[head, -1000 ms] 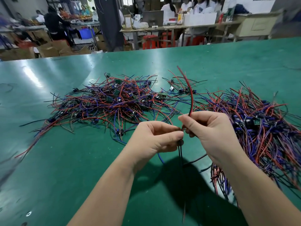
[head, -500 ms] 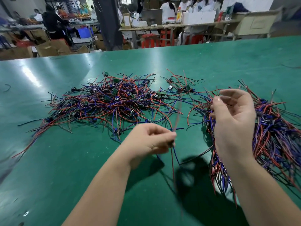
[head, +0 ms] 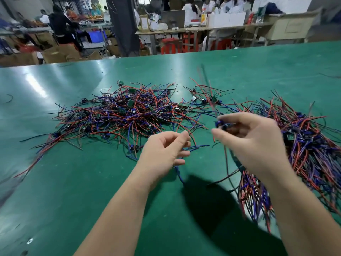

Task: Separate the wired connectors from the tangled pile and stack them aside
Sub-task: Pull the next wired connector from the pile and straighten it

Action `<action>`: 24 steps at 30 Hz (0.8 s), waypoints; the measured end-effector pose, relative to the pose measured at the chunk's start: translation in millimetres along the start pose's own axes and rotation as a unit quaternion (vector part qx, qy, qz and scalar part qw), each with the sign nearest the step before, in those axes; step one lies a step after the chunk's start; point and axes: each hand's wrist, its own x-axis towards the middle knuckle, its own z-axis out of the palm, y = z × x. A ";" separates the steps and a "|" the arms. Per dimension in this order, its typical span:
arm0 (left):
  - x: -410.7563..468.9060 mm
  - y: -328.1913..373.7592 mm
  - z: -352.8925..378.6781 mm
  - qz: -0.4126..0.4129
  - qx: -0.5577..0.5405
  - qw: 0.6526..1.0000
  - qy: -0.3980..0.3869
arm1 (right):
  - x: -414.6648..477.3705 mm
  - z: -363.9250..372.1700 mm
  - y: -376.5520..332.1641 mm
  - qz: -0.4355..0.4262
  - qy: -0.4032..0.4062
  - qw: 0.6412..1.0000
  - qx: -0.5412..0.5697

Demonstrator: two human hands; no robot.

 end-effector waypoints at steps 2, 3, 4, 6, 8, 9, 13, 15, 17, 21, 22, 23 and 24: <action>5.9 -8.1 -10.0 0.091 0.209 0.964 0.133 | 9.8 -21.4 7.9 0.012 0.100 0.994 -0.053; 7.8 -11.3 -15.8 0.119 0.293 0.931 0.182 | 14.8 -32.3 12.9 0.027 0.134 0.986 -0.100; 10.2 -14.8 -22.1 0.129 0.350 0.902 0.217 | 19.3 -42.3 19.0 0.047 0.149 0.976 -0.150; 14.4 -19.8 -34.6 0.092 0.418 0.865 0.263 | 23.7 -55.9 29.9 0.099 0.124 0.955 -0.250; 16.1 -22.5 -45.2 -0.003 0.484 0.837 0.256 | 24.3 -60.1 34.4 0.131 0.096 0.939 -0.302; 16.7 -23.6 -49.4 -0.054 0.518 0.822 0.230 | 23.8 -59.5 33.4 0.133 0.097 0.940 -0.300; 20.7 -28.0 -57.6 -0.122 0.540 0.806 0.211 | 23.7 -50.0 27.4 0.080 0.109 0.958 -0.254; 21.4 -28.5 -61.4 -0.108 0.508 0.821 0.236 | 22.2 -41.6 23.9 0.060 0.104 0.965 -0.234; 22.5 -28.9 -66.7 -0.086 0.447 0.856 0.244 | 19.0 -33.2 20.6 0.034 0.101 0.969 -0.223; 23.1 -24.2 -62.6 0.027 0.283 0.914 0.289 | 12.3 -21.9 11.6 0.012 0.095 0.981 -0.170; 22.9 -22.5 -59.9 0.064 0.246 0.920 0.300 | 10.9 -19.5 9.6 0.010 0.091 0.984 -0.154; 22.6 -20.8 -57.3 0.100 0.205 0.924 0.306 | 9.3 -17.1 8.1 0.009 0.084 0.987 -0.137; 22.0 -18.9 -55.0 0.135 0.164 0.927 0.309 | 8.1 -14.2 6.8 0.011 0.075 0.990 -0.117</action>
